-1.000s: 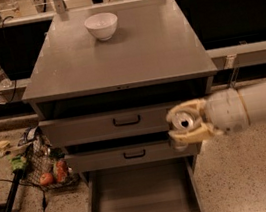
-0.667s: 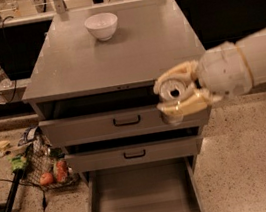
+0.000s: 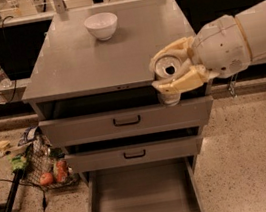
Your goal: Pick redbull can from bottom drawer and place on counter
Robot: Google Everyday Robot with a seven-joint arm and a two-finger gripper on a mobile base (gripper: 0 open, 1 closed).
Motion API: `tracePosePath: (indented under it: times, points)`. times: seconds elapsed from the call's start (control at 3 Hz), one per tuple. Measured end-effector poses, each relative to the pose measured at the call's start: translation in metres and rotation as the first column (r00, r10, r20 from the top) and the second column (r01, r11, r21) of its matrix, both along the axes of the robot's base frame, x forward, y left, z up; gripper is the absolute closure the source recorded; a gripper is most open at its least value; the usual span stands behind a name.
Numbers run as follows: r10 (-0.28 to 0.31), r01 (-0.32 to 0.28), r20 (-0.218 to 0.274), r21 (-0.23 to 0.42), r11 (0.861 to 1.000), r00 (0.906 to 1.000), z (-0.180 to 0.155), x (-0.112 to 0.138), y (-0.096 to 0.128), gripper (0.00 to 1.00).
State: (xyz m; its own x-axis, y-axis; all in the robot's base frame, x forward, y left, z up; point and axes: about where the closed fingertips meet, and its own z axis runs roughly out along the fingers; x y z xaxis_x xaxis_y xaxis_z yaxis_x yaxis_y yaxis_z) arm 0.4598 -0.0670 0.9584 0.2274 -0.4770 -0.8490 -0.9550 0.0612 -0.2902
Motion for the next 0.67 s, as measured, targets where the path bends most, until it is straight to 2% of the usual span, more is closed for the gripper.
tracePosePath:
  times: [0.33,0.67]
  points:
    - [-0.026,0.025,-0.016,-0.028,0.999,0.9995,0.010,0.041,-0.010,1.00]
    - [-0.030,0.026,-0.086,-0.050,0.998,0.9959,0.005,0.122,-0.006,1.00]
